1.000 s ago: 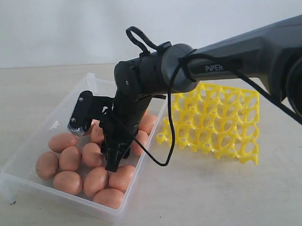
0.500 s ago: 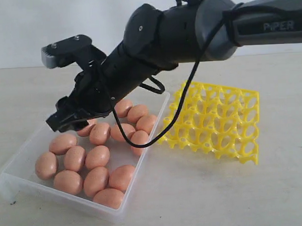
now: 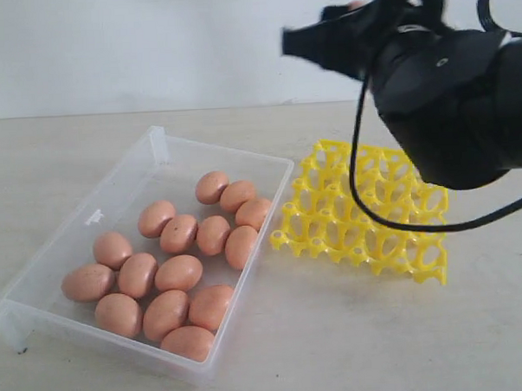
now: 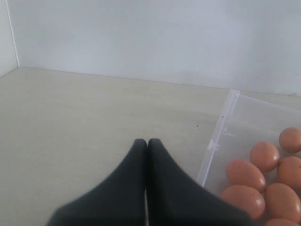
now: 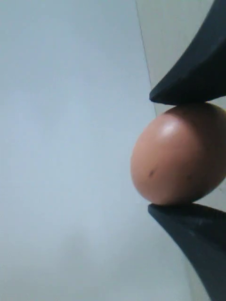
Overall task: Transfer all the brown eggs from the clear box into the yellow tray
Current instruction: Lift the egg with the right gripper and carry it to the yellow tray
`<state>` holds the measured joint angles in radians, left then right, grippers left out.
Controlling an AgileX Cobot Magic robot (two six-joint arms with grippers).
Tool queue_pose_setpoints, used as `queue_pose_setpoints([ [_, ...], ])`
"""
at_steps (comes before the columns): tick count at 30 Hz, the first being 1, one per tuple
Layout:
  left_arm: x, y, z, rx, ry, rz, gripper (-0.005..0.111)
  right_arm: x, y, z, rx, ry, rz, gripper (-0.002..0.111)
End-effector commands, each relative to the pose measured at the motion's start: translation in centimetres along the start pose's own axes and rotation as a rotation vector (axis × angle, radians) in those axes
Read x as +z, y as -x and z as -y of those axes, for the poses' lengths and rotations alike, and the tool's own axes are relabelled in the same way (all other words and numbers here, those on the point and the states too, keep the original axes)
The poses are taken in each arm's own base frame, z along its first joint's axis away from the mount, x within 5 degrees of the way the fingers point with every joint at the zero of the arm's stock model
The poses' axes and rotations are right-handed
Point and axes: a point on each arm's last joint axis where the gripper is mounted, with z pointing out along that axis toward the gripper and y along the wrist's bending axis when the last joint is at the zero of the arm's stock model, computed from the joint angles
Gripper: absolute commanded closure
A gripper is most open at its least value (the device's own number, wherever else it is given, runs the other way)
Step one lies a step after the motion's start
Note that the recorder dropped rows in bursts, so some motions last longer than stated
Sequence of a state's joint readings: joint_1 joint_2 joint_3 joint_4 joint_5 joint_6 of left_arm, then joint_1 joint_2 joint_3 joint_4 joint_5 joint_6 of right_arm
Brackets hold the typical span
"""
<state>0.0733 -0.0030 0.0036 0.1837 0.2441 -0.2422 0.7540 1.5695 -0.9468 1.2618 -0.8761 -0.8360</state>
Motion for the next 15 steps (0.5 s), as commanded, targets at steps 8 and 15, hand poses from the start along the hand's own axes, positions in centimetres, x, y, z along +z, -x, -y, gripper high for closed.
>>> queue_pose_setpoints([
  [8,0.0,0.2,0.1,0.006,-0.007,0.009,0.111,9.6,1.6,10.1,0.298,0.808,-0.199,0.109],
  [15,0.0,0.2,0.1,0.006,-0.007,0.009,0.111,11.9,-5.9,11.9,0.275,1.082,-0.324,0.109],
])
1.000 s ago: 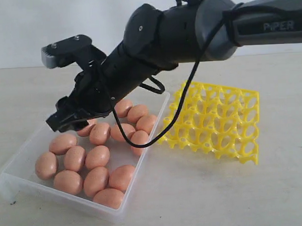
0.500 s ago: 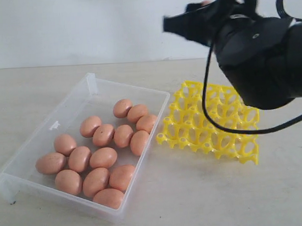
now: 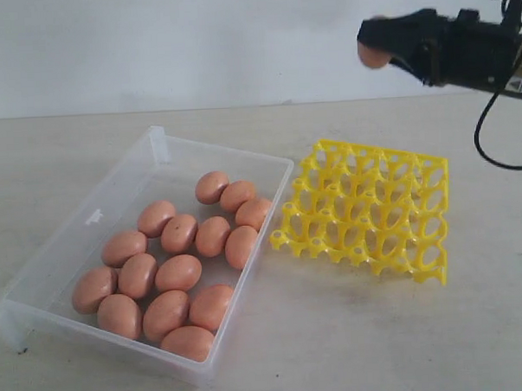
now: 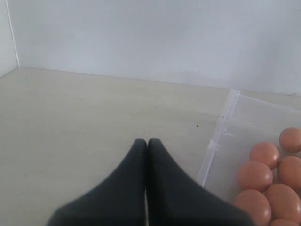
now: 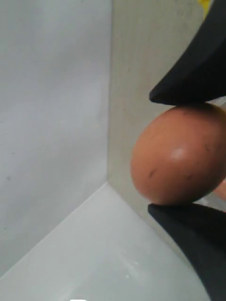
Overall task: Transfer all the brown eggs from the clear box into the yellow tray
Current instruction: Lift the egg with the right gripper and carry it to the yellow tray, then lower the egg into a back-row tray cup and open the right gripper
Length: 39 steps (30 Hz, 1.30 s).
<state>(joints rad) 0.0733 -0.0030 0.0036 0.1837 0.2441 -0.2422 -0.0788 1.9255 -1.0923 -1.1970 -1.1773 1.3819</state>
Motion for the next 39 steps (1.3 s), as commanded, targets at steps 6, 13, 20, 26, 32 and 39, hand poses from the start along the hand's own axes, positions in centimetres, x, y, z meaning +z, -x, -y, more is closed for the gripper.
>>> queue_pose_setpoints([
  [6,0.0,0.2,0.1,0.006,-0.007,0.009,0.111,4.1,-4.8,3.2,-0.249,-0.141,-0.178,0.109],
  [13,0.0,0.2,0.1,0.006,-0.007,0.009,0.111,7.6,-6.5,4.6,-0.321,-0.091,-0.272,0.109],
  [20,0.0,0.2,0.1,0.006,-0.007,0.009,0.111,7.6,-7.6,5.3,-0.345,-0.109,-0.315,0.109],
  [26,0.0,0.2,0.1,0.006,-0.007,0.009,0.111,7.4,-7.8,6.2,-0.382,-0.190,-0.352,0.109],
  [32,0.0,0.2,0.1,0.006,-0.007,0.009,0.111,7.4,-7.6,6.3,-0.500,-0.188,-0.347,0.109],
  [39,0.0,0.2,0.1,0.006,-0.007,0.009,0.111,7.6,-7.0,6.5,-0.511,-0.227,-0.275,0.109],
])
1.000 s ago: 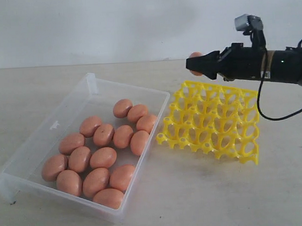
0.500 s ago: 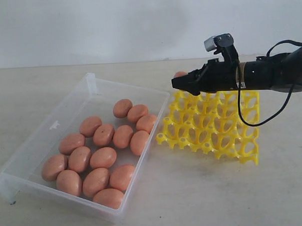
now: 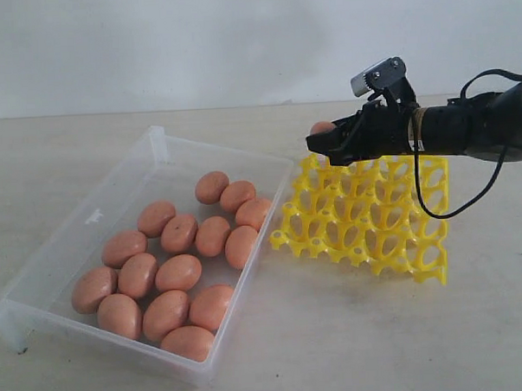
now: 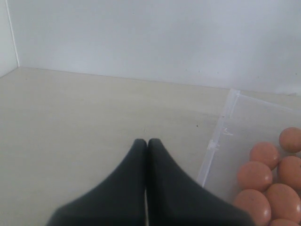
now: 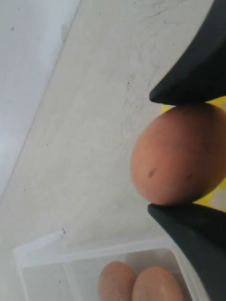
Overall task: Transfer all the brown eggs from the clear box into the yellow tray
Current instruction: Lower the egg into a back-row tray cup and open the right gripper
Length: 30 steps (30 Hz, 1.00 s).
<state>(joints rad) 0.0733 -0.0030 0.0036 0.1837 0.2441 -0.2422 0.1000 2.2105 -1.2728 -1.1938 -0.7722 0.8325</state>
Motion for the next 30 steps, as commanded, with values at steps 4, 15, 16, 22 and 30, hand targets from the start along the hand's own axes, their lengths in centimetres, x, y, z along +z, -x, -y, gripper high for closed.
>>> queue_pose_setpoints([
  [4,0.0,0.2,0.1,0.006,-0.007,0.009,0.111,0.0,0.4,0.4,-0.008,-0.043,0.019,0.109],
  [15,0.0,0.2,0.1,0.006,-0.007,0.009,0.111,0.4,-0.6,0.6,-0.006,-0.056,-0.007,0.109],
  [16,0.0,0.2,0.1,0.006,-0.007,0.009,0.111,0.4,-0.6,0.6,-0.008,-0.056,-0.007,0.108],
  [22,0.0,0.2,0.1,0.006,-0.007,0.009,0.111,0.6,-0.7,0.3,-0.027,-0.049,-0.009,0.099],
  [30,0.0,0.2,0.1,0.006,-0.007,0.009,0.111,1.2,-0.6,-0.4,-0.043,-0.041,-0.010,0.060],
])
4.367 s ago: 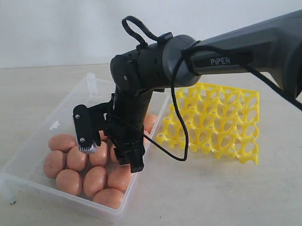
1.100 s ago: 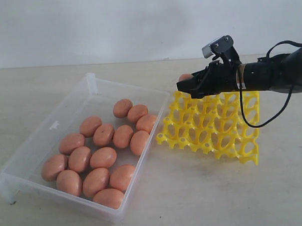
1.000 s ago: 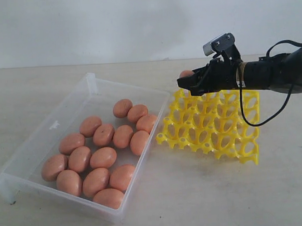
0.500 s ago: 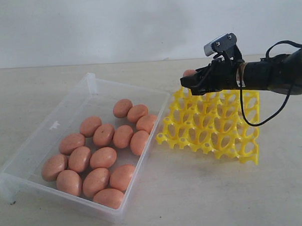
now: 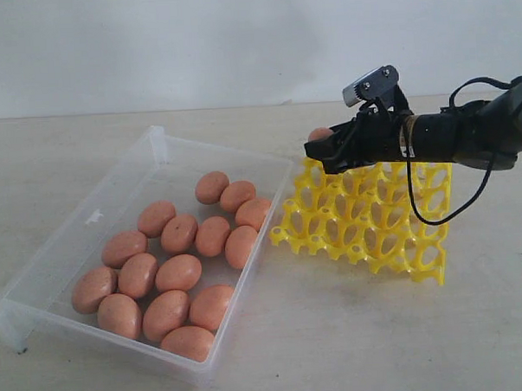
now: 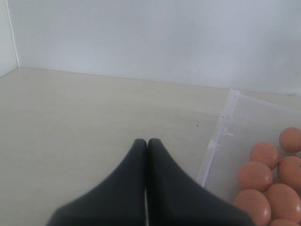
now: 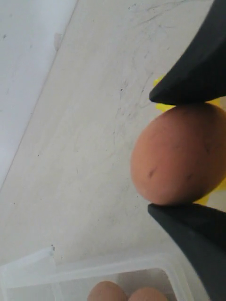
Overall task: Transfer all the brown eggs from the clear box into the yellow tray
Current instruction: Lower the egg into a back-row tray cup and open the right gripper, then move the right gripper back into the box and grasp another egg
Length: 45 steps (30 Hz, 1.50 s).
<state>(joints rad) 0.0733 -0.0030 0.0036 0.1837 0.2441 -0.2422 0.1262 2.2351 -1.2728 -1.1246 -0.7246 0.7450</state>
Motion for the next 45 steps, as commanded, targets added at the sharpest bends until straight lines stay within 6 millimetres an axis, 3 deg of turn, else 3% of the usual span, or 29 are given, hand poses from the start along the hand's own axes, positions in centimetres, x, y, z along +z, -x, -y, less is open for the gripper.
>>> queue_pose_setpoints([
  [1,0.0,0.2,0.1,0.006,-0.007,0.009,0.111,0.2,0.3,-0.1,-0.009,-0.007,0.014,0.056],
  [10,0.0,0.2,0.1,0.006,-0.008,0.011,0.111,0.2,0.2,0.4,0.026,-0.058,0.003,0.054],
  [16,0.0,0.2,0.1,0.006,-0.008,0.011,0.111,0.2,0.3,0.4,0.035,-0.064,0.008,0.042],
  [24,0.0,0.2,0.1,0.006,-0.008,0.011,0.111,0.2,0.3,0.4,0.024,-0.061,0.018,0.042],
  [27,0.0,0.2,0.1,0.006,-0.008,0.011,0.111,-0.1,1.2,0.3,-0.010,-0.059,0.052,0.042],
  [31,0.0,0.2,0.1,0.006,-0.008,0.011,0.111,-1.6,4.5,0.1,-0.026,-0.073,0.121,0.043],
  [33,0.0,0.2,0.1,0.006,-0.008,0.011,0.111,-2.6,6.4,-0.4,-0.017,-0.066,0.153,0.052],
  [34,0.0,0.2,0.1,0.006,-0.008,0.011,0.111,-3.1,7.5,-0.7,-0.023,-0.060,0.164,0.062],
  [37,0.0,0.2,0.1,0.006,-0.008,0.011,0.111,-4.5,10.0,-2.6,-0.151,0.000,0.146,0.108],
  [42,0.0,0.2,0.1,0.006,-0.008,0.012,0.111,-4.8,12.3,-6.2,-0.347,0.000,0.057,0.109],
  [45,0.0,0.2,0.1,0.006,-0.008,0.012,0.111,-4.2,13.1,-8.4,-0.428,-0.141,-0.056,0.109],
])
